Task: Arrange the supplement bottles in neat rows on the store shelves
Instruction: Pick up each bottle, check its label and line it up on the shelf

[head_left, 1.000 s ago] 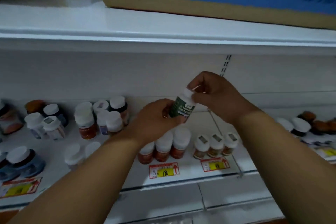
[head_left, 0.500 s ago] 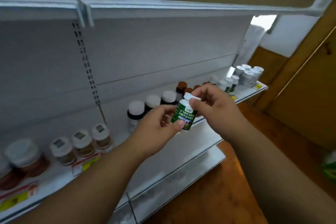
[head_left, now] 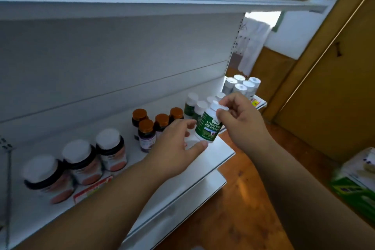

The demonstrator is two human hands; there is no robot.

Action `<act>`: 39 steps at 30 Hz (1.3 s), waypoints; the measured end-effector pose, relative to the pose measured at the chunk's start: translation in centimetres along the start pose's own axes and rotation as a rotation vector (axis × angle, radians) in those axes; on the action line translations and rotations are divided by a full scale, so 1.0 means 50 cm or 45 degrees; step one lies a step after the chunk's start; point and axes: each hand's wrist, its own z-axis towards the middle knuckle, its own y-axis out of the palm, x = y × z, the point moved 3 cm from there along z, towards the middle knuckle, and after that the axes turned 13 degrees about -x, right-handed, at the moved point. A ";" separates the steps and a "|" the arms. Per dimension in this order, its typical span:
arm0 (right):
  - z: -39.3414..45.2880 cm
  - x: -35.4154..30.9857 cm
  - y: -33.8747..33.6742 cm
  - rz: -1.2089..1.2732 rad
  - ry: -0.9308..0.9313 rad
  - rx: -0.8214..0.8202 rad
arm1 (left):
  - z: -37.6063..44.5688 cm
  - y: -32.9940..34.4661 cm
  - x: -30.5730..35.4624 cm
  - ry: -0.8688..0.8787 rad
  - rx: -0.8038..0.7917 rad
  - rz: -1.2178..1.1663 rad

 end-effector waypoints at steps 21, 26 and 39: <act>0.502 0.245 -0.099 -0.223 -0.430 -0.662 | 0.375 0.100 -0.030 -0.660 0.461 0.632; 0.518 0.310 -0.018 -0.402 -0.479 -1.039 | 0.415 0.118 -0.085 -0.887 0.144 0.753; 0.510 0.331 0.012 -0.462 -0.645 -1.050 | 0.416 0.136 -0.105 -0.883 0.219 0.694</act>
